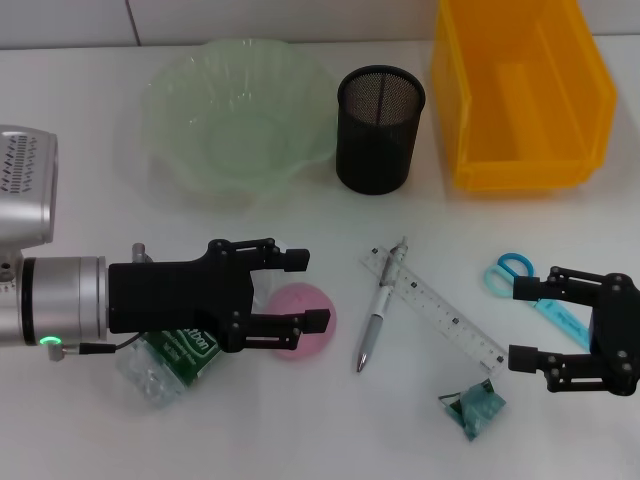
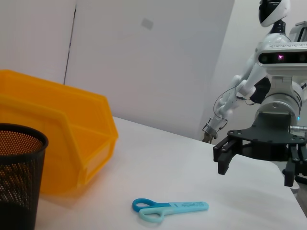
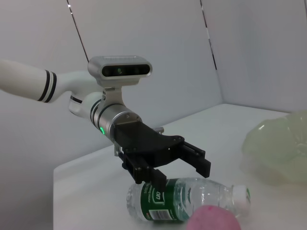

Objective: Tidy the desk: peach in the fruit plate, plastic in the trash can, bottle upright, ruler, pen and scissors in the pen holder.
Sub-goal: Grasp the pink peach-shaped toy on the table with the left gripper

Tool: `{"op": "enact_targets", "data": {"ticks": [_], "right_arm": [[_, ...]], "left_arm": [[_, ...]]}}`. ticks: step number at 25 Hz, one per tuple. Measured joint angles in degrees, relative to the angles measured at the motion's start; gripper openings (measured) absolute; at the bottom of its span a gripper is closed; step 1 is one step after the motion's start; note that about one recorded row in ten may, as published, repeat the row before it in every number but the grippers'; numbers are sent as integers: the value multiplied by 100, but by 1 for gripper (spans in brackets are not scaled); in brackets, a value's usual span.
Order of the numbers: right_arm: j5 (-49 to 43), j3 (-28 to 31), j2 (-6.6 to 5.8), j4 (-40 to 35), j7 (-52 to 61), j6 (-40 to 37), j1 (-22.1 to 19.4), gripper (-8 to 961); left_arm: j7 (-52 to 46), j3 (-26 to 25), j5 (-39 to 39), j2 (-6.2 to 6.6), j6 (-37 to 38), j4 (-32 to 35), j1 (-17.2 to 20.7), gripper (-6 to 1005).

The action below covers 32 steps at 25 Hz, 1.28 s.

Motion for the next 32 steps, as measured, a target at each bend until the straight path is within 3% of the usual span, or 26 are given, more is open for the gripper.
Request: {"op": "enact_targets", "data": {"ticks": [23,32], "right_arm": [[19,111,48,-59,-5,7,-16,833],[21,177,43,-45,-9,2,-70,833]], "left_arm": [[147,52,-25,-11,91,65,7,759],[334,1037,-22,-28,-562,420,-97,749]]}}
